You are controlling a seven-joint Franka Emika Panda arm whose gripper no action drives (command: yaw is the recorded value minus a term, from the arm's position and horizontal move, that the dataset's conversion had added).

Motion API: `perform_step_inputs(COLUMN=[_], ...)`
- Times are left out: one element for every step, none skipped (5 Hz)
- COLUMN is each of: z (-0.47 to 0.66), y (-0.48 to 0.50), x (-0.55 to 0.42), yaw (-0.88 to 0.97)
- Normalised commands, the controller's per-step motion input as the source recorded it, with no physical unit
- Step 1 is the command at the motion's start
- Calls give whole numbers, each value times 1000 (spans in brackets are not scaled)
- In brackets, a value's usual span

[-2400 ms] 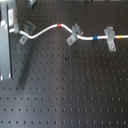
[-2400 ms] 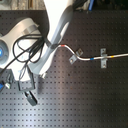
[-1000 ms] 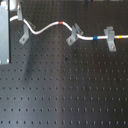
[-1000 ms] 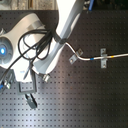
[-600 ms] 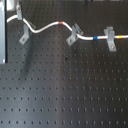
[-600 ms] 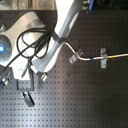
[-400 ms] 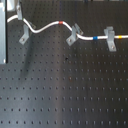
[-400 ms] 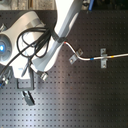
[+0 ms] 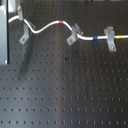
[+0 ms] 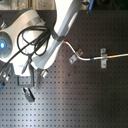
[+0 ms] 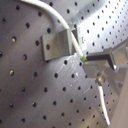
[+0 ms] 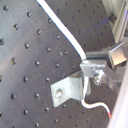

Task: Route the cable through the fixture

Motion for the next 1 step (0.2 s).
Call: perform_step_inputs(z=[429], y=[-156], x=[46], yaw=[0])
